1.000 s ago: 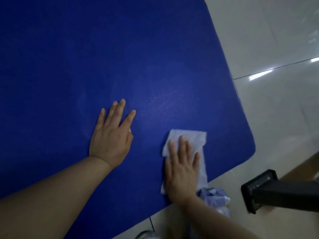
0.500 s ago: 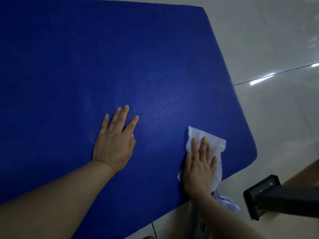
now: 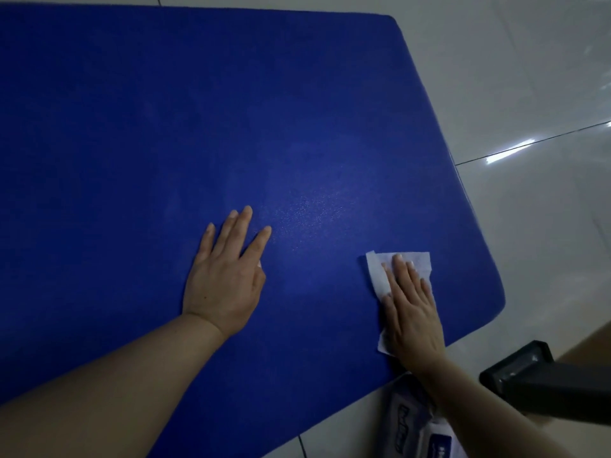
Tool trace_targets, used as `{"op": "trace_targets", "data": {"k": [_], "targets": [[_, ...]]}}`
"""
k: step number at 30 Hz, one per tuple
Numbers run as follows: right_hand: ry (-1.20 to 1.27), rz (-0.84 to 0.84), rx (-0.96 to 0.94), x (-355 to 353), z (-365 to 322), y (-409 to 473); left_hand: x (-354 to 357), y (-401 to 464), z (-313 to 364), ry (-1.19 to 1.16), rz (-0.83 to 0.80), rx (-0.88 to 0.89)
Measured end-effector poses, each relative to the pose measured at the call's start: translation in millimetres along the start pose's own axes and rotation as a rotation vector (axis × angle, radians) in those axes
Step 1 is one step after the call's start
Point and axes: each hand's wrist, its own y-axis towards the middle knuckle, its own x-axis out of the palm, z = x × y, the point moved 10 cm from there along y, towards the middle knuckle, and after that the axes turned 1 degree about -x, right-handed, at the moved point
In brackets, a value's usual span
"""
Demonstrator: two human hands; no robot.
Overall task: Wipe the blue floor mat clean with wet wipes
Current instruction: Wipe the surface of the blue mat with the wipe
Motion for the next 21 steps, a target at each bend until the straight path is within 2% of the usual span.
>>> {"op": "trace_targets", "data": {"k": [3, 6, 14, 16, 18, 19, 20, 21], "targets": [[-0.100, 0.055, 0.025, 7, -9, -9, 0, -1, 0, 0.000, 0.008, 0.003], [-0.052, 0.097, 0.101, 14, -22, -13, 0, 0, 0, -0.002, 0.004, 0.004], [-0.126, 0.207, 0.025, 20, -39, -25, 0, -2, -1, -0.093, -0.036, -0.034], [-0.109, 0.237, -0.025, 26, -49, -35, -5, 3, 2, -0.134, -0.021, -0.055], [-0.124, 0.337, -0.117, 24, -65, -32, -13, 20, 6, -0.146, 0.020, -0.033], [-0.094, 0.398, -0.084, 18, -69, -22, -16, 33, 7, -0.142, 0.038, -0.019], [0.031, 0.340, -0.081, 20, -74, -23, -17, 49, 7, -0.130, 0.047, -0.018], [0.108, 0.488, -0.039, 14, -64, -22, -20, 67, 7, -0.104, 0.057, -0.027]]}}
